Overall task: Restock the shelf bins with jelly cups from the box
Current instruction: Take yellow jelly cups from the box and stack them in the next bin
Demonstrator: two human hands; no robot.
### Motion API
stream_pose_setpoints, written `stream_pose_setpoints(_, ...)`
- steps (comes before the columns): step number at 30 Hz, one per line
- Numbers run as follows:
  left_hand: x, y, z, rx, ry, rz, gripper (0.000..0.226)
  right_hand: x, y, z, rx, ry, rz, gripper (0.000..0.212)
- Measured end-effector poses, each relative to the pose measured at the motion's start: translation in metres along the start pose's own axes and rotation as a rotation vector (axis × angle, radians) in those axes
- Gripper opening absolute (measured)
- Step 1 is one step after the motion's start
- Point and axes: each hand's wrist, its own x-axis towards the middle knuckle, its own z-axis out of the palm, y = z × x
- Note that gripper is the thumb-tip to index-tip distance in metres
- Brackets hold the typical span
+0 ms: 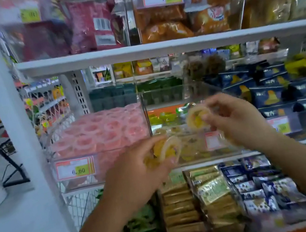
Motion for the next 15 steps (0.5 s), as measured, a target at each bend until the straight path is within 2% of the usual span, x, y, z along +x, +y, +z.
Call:
stream_pose_setpoints(2,0.014,0.003,-0.012,0.129,0.04,0.05,0.048,0.049,0.001,-0.003,-0.16,-0.104,-0.017,0.01)
stream_pose_setpoints(6,0.03,-0.002,-0.018,0.25,0.023,0.054,0.05,0.141,0.044,0.023,-0.607,-0.421,0.001,0.013)
stream_pose_setpoints(8,0.036,-0.006,-0.017,0.278,0.017,0.056,0.05,0.166,0.066,0.036,-0.815,-0.514,0.055,0.025)
stream_pose_setpoints(10,0.041,-0.009,-0.017,0.284,0.001,0.05,0.05,0.183,0.087,0.042,-0.833,-0.584,0.15,0.03)
stream_pose_setpoints(13,0.046,-0.014,-0.02,0.269,-0.033,0.05,0.049,0.199,0.118,0.044,-0.724,-0.682,0.247,0.014)
stream_pose_setpoints(15,0.047,-0.015,-0.022,0.277,-0.043,0.048,0.047,0.202,0.135,0.045,-0.625,-0.697,0.33,0.011)
